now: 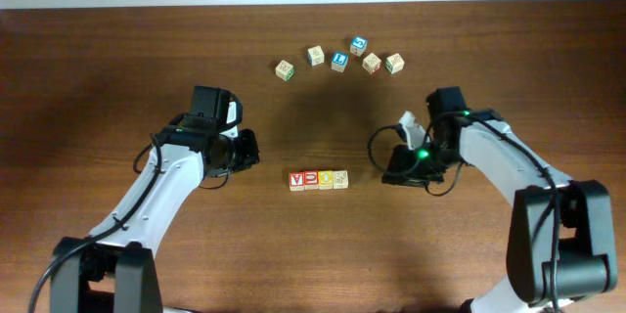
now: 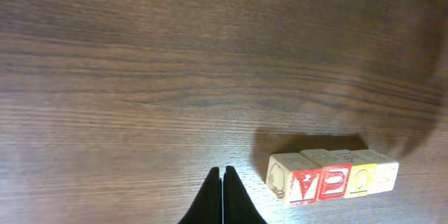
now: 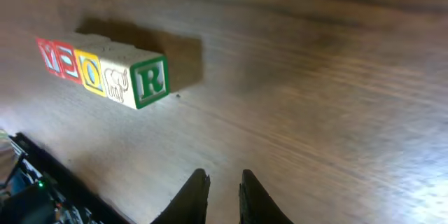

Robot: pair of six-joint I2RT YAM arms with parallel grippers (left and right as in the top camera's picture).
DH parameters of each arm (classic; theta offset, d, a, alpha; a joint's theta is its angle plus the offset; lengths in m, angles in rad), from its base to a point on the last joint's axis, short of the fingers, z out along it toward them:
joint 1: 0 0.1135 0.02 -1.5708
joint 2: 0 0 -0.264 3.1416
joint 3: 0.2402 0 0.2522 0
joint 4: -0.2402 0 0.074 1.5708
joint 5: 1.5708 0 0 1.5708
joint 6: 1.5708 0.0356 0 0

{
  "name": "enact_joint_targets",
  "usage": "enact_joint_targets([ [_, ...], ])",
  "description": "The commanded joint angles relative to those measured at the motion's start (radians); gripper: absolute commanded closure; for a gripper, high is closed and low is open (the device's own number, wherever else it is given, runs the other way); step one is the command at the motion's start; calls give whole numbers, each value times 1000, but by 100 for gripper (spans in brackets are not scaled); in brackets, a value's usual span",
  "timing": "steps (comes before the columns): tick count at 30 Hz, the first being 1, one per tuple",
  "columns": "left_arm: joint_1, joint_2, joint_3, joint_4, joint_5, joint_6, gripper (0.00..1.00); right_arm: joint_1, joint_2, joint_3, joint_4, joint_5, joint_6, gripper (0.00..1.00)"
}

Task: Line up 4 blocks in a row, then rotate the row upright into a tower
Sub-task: 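Move the left and right grippers to opposite ends of the block row, then squeeze the row of four blocks between both grippers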

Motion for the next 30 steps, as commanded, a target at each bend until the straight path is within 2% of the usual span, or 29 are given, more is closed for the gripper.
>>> enact_joint_targets([
  [1,0,21,-50,63,105,-8,100,-13,0,-6,16,-38,-47,82],
  [8,-40,41,-87,144,117,-53,100,-12,0,-36,71,-39,-24,84],
  [12,-68,119,-87,187,119,-124,100,26,0,-44,146,-38,34,89],
  [19,-69,135,-87,162,118,-124,100,140,1,-44,211,96,188,96],
  [22,-94,140,-87,160,118,-124,100,191,1,-44,248,113,189,95],
  [27,-129,140,-87,163,117,-124,100,190,20,-44,254,108,185,96],
  [30,-130,140,-87,163,118,-129,100,190,62,-44,280,34,153,96],
])
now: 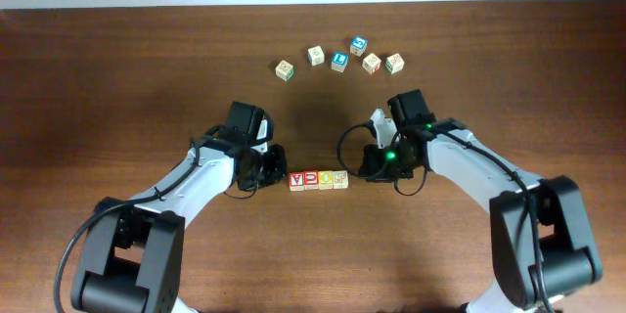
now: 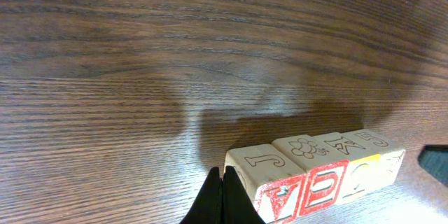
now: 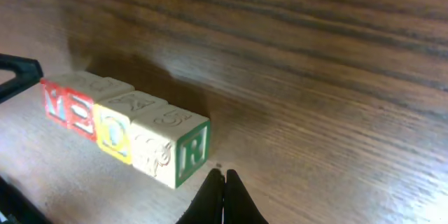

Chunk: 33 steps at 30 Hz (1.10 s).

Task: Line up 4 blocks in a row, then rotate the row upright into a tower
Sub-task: 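Squeeze the row of four blocks between both grippers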

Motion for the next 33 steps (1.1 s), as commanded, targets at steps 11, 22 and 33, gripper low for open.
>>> enact_joint_targets([
  [11,-24,9,-9,-21,48,-23,100,7,47,-4,2,-105,-91,96],
  [22,-34,9,-9,-29,55,-11,100,18,85,-3,36,-165,-108,96],
  [33,-34,9,-9,-21,56,-1,100,18,77,9,18,-187,-132,96],
])
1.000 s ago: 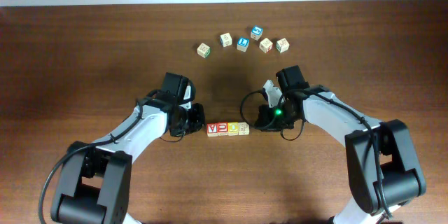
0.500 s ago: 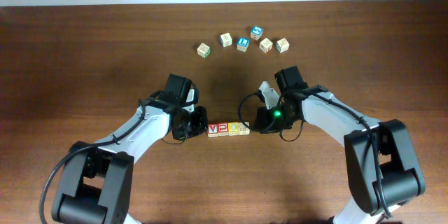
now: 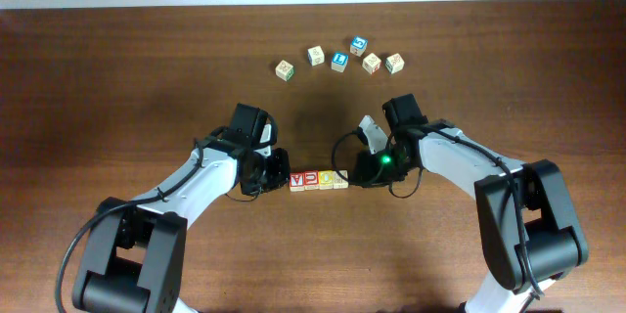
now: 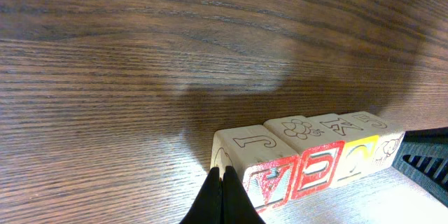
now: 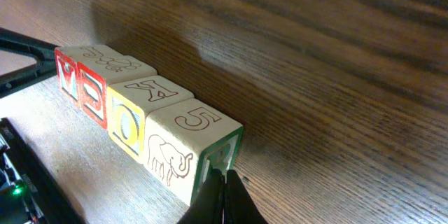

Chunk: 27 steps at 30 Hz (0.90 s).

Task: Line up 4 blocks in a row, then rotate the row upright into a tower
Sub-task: 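Squeeze the row of four blocks between both grippers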

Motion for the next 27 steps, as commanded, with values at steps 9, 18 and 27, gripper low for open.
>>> enact_joint_targets([
  [9,-11,9,-9,10,23,18,100,12,-18,55,-63,-82,-23,96],
  [18,-11,9,-9,9,23,18,100,61,-18,134,-112,-78,-12,96],
  [27,-11,9,-9,9,23,21,100,137,-18,184,-153,-27,14,96],
])
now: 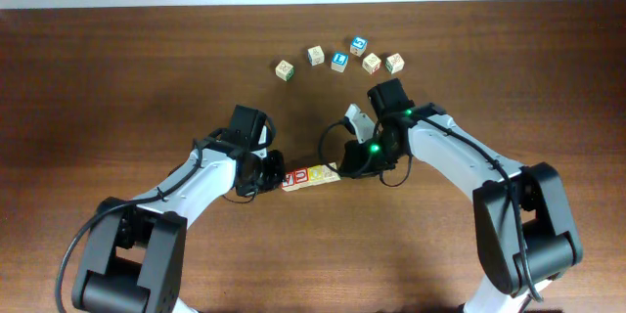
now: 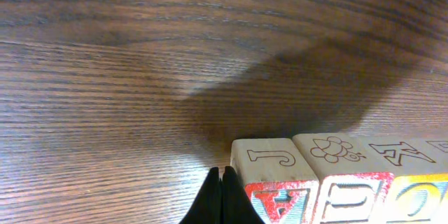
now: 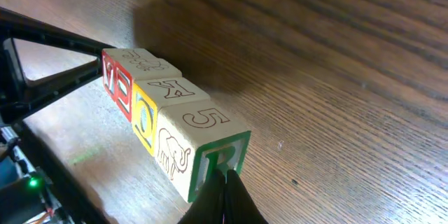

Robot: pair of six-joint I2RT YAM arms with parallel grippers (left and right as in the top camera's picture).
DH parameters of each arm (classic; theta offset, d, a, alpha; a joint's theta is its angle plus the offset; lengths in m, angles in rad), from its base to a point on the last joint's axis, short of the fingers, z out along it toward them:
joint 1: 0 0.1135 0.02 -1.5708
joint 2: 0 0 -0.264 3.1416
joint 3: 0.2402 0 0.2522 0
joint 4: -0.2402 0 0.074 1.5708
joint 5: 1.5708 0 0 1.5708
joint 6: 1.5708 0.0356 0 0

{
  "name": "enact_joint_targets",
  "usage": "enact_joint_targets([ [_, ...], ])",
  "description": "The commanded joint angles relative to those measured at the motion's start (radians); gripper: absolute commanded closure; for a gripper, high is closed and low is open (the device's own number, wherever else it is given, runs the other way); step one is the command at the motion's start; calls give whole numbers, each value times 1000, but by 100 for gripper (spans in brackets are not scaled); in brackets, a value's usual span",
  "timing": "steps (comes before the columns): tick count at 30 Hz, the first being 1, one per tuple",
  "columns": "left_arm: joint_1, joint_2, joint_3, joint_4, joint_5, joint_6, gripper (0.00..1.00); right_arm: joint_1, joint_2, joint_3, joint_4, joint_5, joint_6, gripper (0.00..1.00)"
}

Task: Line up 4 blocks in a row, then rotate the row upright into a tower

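Note:
Four letter blocks form one touching row [image 1: 311, 176], lying slightly askew with its right end farther back. My left gripper [image 1: 277, 175] is shut, its tips [image 2: 222, 194] against the outer side of the red end block [image 2: 274, 176] with a J on top. My right gripper [image 1: 344, 167] is shut too, its tips [image 3: 225, 187] pressed on the green R face of the elephant block [image 3: 203, 143] at the other end. Both grippers hold nothing.
Several loose blocks [image 1: 338, 60] lie in an arc at the back of the wooden table [image 1: 117, 78]. Both arms reach in toward the row from either side.
The row was straight across; now it is turned a little counterclockwise, right end farther back. My right gripper has moved back and left with that end. The left stays at the red end.
Both grippers stood well away from the straight row, the left shut, the right slightly open. Then both were shut and close to its ends. Then they touched the ends. Now the row lies tilted between them.

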Motion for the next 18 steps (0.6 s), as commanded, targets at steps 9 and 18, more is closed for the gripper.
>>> enact_joint_targets([
  [9,-17,9,1,19,97,13,100,113,-16,85,-42,-45,14,96],
  [18,-17,9,1,19,97,13,100,156,-16,110,-61,-31,19,96],
])
